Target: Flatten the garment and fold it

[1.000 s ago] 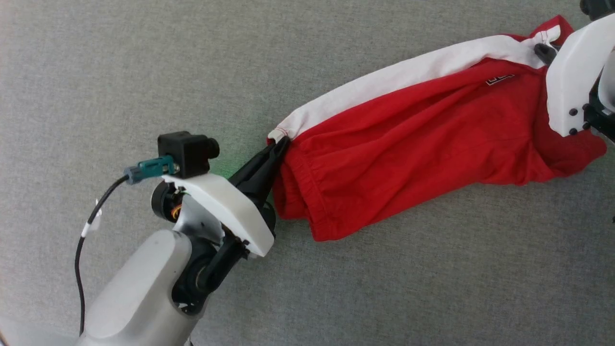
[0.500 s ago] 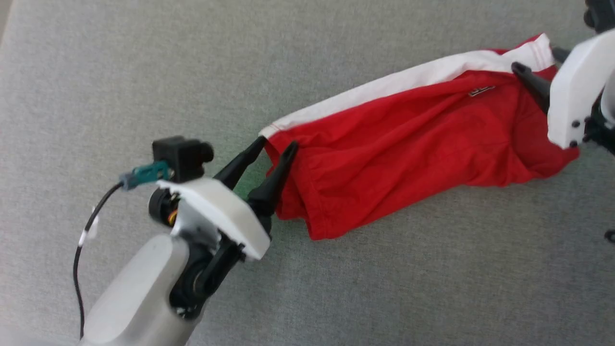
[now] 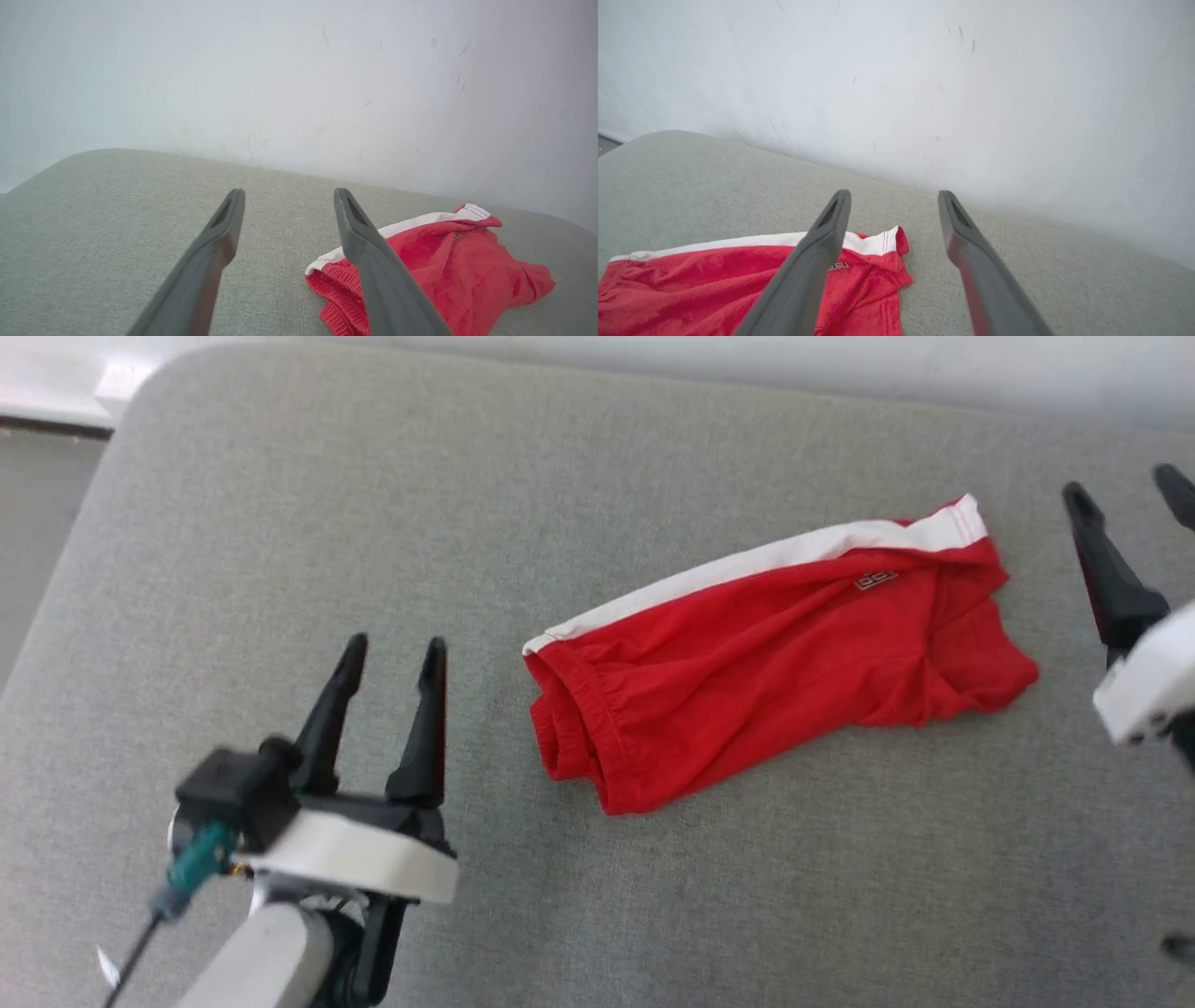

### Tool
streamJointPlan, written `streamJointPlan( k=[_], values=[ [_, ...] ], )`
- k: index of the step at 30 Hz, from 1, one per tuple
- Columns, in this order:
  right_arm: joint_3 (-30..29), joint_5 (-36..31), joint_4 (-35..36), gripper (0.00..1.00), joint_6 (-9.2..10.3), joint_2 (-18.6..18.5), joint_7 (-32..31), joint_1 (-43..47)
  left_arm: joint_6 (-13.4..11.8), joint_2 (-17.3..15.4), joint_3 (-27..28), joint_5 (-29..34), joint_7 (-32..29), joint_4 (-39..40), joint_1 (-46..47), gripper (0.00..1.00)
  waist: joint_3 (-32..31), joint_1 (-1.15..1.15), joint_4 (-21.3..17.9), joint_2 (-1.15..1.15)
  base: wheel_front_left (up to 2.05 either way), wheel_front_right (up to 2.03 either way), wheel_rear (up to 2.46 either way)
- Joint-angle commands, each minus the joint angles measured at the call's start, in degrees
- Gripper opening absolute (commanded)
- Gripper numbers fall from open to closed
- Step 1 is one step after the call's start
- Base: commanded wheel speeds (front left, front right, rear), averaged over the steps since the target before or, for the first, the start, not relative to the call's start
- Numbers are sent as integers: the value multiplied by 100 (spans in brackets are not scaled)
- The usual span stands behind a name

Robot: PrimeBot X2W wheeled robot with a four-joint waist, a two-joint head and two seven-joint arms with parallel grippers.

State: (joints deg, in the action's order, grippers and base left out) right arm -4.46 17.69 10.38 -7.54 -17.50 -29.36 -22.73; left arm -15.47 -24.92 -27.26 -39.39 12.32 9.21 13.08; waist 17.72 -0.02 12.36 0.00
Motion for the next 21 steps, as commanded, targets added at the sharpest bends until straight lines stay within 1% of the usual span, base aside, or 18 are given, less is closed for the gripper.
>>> streamJointPlan(
  k=[1,3,5,7,9,10,12,14,17,19,20,21],
  values=[
    [-143,-245,208,100,5,276,498,386,-166,70,87,362,188,-28,-211,100,-197,2,-52,0,0,0,0],
    [-234,-435,365,100,5,540,931,745,-305,245,243,644,252,-15,-389,100,-238,2,-67,0,0,0,0],
    [-315,-530,459,100,5,833,1270,1095,-389,510,489,940,262,120,-550,100,-263,2,-74,0,0,0,0],
    [-362,-628,532,100,5,1029,1531,1401,-355,748,662,1184,264,206,-735,100,-284,2,-76,0,0,0,0],
    [-406,-679,594,100,5,1173,1717,1639,-250,934,769,1339,265,217,-858,100,-299,2,-85,0,0,0,0],
    [-403,-708,620,100,5,1217,1774,1734,-169,976,777,1401,266,181,-892,100,-303,2,-94,0,0,0,0],
    [-394,-751,665,100,5,1279,1827,1855,-30,1020,757,1489,266,91,-882,100,-302,2,-113,0,0,0,0],
    [-381,-804,697,100,5,1314,1850,1893,130,1006,640,1449,193,-54,-815,100,-291,2,-135,0,0,0,0],
    [-351,-866,723,100,5,1338,1843,1880,378,1025,412,1204,-371,-223,-598,100,-246,2,-155,0,0,0,0],
    [-310,-888,723,100,5,1348,1817,1855,471,1079,321,1011,-762,-306,-418,100,-206,2,-171,0,0,0,0],
    [-310,-888,723,100,5,1348,1817,1855,471,1079,321,1011,-762,-306,-418,100,-206,2,-171,0,0,0,0],
    [-289,-899,728,100,5,1353,1805,1840,487,1099,281,947,-949,-349,-332,100,-179,2,-180,0,0,0,0]
  ],
)
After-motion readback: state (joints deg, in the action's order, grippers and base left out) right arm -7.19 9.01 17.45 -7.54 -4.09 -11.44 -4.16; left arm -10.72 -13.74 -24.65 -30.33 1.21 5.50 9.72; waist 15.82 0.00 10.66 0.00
